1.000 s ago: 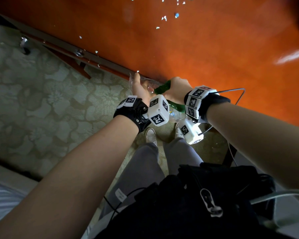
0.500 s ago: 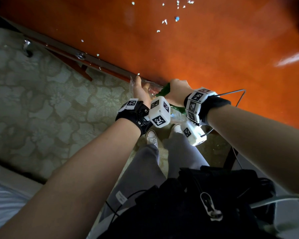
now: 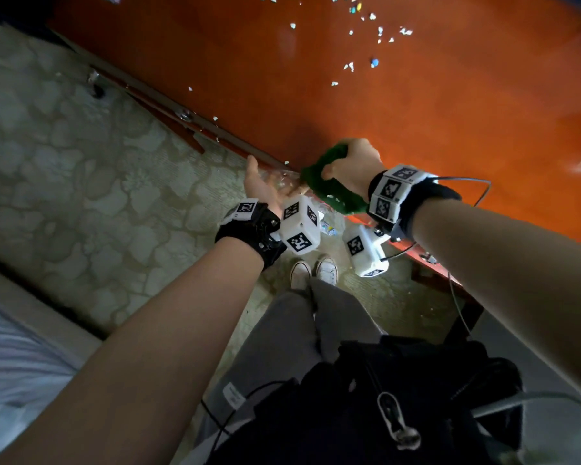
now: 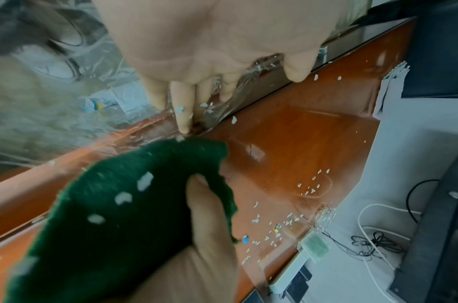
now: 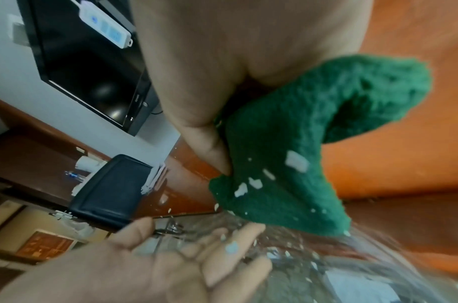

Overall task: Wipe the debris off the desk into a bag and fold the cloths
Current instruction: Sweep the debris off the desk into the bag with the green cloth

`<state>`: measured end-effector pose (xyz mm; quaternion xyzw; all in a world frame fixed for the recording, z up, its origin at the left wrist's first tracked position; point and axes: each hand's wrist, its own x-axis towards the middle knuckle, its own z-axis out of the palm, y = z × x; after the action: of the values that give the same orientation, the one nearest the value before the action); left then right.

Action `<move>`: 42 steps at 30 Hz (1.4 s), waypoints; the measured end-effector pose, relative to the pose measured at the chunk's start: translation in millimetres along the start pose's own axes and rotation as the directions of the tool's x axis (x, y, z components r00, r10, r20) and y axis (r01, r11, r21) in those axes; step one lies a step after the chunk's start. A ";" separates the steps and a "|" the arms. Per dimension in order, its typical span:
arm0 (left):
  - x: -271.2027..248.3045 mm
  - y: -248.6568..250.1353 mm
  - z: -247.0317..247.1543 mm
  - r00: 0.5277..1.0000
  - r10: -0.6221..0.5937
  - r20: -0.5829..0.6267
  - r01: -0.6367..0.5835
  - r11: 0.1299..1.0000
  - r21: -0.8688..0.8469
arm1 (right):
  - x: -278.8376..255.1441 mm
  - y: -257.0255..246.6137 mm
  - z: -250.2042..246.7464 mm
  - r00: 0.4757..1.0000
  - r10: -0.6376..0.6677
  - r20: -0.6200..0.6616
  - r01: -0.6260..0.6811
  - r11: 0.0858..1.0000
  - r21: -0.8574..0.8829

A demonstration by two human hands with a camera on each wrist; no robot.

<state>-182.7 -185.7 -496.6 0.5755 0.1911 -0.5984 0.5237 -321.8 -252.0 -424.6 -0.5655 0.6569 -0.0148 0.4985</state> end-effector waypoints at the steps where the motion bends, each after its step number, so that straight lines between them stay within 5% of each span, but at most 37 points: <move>1: 0.7 2.2 -2.1 1.000 -0.008 0.000 0.008 1.000 -0.009 | 3.0 -6.0 -3.4 1.000 -0.015 -0.018 0.015 0.999 0.032; 7: 11.7 21.8 -5.9 0.995 -0.096 0.028 0.095 0.995 0.031 | 21.2 -38.5 -18.4 0.972 -0.095 -0.216 0.098 0.995 0.003; 15: 33.8 40.0 -4.9 0.991 -0.123 0.052 0.119 0.990 0.082 | 32.1 -50.3 31.2 0.977 -0.158 -0.142 0.123 0.965 -0.230; 21: 51.9 37.4 -17.2 0.991 -0.102 0.085 0.093 0.990 0.105 | 18.4 -47.4 68.8 0.988 -0.156 -0.022 0.148 0.967 -0.209; 28: 40.0 45.0 -22.1 0.967 -0.227 0.112 0.213 0.969 0.127 | 23.7 -50.5 50.8 0.962 -0.032 -0.271 0.039 0.999 0.019; 42: 54.0 153.0 -52.5 0.974 -0.174 0.147 0.184 0.982 -0.052 | 65.0 -146.6 82.4 0.928 -0.101 -0.360 0.109 0.994 0.001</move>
<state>-16.1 -221.8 -501.2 0.4947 0.2239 -0.6759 0.4983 -150.8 -309.2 -422.0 -0.5824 0.7055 -0.1512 0.3744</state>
